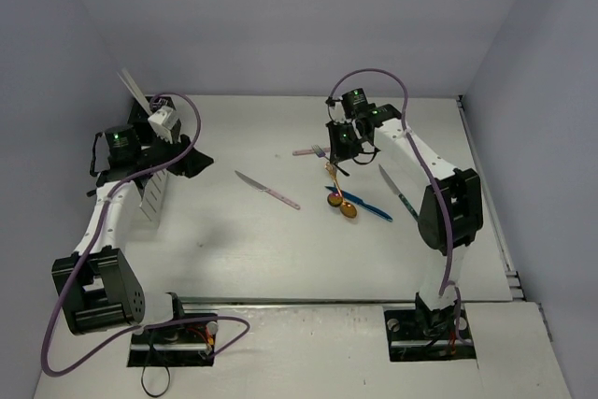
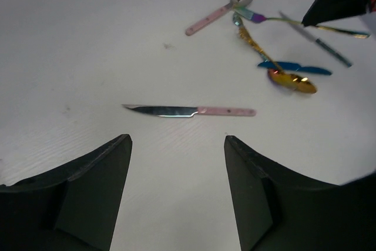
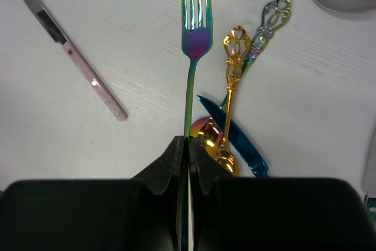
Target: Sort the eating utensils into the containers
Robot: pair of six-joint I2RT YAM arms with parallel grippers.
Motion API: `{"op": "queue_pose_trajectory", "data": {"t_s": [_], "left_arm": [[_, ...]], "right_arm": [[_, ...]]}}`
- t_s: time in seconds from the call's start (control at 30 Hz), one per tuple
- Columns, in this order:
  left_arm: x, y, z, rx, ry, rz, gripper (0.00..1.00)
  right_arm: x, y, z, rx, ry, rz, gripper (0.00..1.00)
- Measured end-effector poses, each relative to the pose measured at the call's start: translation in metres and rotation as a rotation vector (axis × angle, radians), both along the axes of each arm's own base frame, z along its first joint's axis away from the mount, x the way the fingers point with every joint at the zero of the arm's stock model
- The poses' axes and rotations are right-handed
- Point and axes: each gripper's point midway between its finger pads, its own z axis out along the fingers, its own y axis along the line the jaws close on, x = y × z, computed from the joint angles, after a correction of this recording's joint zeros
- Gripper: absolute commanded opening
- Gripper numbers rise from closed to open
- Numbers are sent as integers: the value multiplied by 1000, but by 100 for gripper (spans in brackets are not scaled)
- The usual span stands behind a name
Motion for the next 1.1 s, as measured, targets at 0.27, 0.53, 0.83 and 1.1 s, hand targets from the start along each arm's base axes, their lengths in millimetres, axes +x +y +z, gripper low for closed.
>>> {"op": "queue_pose_trajectory", "data": {"t_s": [0.27,0.53,0.83,1.1], "left_arm": [[-6,-29,0,-357,268,111,62],[2,-41,11,-620,507,240,74],[-1,-59,41,-729,523,301,77],[0,-70,60,-794,517,313,77]], "right_arm": [[1,32,33,73,-76,74,0],[-19,99,81,137,-243,215,0],[-37,143,119,196,-366,248,0],[-49,163,137,212,-422,267,0]]}}
